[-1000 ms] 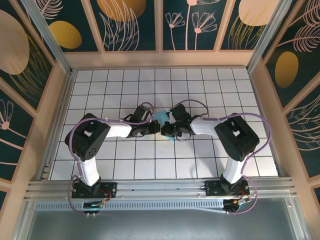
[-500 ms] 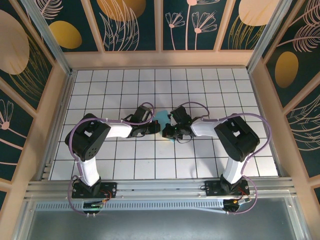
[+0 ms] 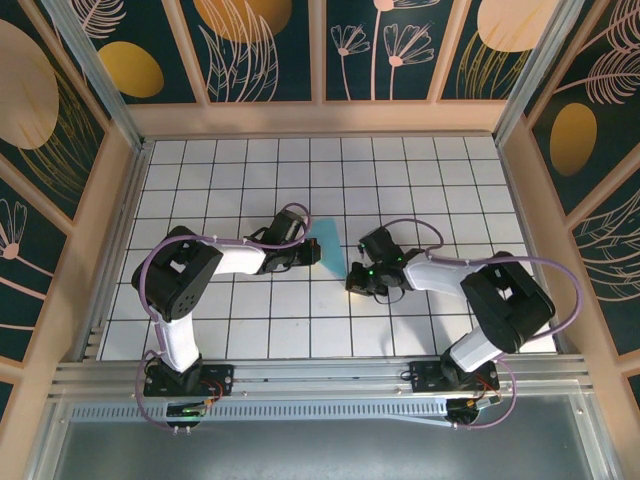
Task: Fold a paper plane with a square sheet of paper (fold left side to right side)
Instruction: Third fold the triangle at the center of the table.
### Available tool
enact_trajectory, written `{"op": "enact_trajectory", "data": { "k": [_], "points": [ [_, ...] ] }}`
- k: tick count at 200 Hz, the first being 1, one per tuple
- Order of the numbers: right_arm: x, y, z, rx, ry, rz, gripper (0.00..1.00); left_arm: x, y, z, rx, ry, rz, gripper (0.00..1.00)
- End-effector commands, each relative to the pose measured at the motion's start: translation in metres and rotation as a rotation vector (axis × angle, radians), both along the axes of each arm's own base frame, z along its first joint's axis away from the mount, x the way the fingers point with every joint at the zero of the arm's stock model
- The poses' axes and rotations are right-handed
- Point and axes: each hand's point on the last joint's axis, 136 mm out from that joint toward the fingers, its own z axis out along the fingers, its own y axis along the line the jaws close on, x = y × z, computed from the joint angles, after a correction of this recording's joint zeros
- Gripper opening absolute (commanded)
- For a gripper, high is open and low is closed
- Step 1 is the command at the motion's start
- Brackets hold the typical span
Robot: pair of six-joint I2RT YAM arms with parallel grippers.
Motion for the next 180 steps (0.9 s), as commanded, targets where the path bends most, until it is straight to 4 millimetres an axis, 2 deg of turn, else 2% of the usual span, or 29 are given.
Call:
{"op": "enact_trajectory", "data": {
  "k": [1, 11, 25, 48, 54, 76, 81, 83, 98, 121, 151, 180],
  "points": [
    [0.005, -0.022, 0.006, -0.064, -0.03, -0.019, 0.0, -0.013, 0.028, -0.03, 0.135, 0.082, 0.033, 0.05],
    [0.014, -0.025, 0.014, -0.065, -0.068, -0.017, 0.0, -0.011, 0.022, -0.021, 0.104, 0.067, 0.025, 0.06],
    [0.029, -0.029, 0.028, -0.072, -0.134, -0.011, 0.07, -0.006, 0.014, -0.005, 0.064, 0.043, 0.017, 0.07],
    [0.05, -0.034, 0.05, -0.094, -0.253, 0.011, 0.28, 0.004, 0.001, 0.026, -0.009, -0.005, 0.005, 0.11],
    [0.062, -0.044, 0.055, -0.103, -0.283, -0.013, 0.34, 0.006, -0.002, 0.035, -0.025, -0.02, 0.002, 0.13],
    [0.084, -0.056, 0.073, -0.111, -0.391, -0.025, 0.52, 0.017, 0.0, 0.069, -0.045, -0.095, 0.032, 0.2],
    [0.088, -0.06, 0.076, -0.11, -0.413, -0.028, 0.55, 0.018, 0.002, 0.069, -0.036, -0.101, 0.042, 0.23],
    [0.089, -0.061, 0.077, -0.11, -0.421, -0.029, 0.56, 0.02, 0.003, 0.08, -0.047, -0.123, 0.049, 0.25],
    [0.097, -0.065, 0.087, -0.099, -0.478, -0.023, 0.64, 0.023, 0.015, 0.1, -0.045, -0.18, 0.093, 0.32],
    [0.102, -0.062, 0.096, -0.047, -0.545, -0.002, 0.72, 0.023, 0.041, 0.113, -0.015, -0.241, 0.183, 0.43],
    [0.099, -0.045, 0.096, 0.039, -0.571, 0.079, 0.73, 0.019, 0.08, 0.12, 0.012, -0.3, 0.317, 0.56],
    [0.094, -0.022, 0.084, 0.064, -0.55, 0.198, 0.62, 0.01, 0.116, 0.118, 0.008, -0.345, 0.462, 0.71]
  ]
}}
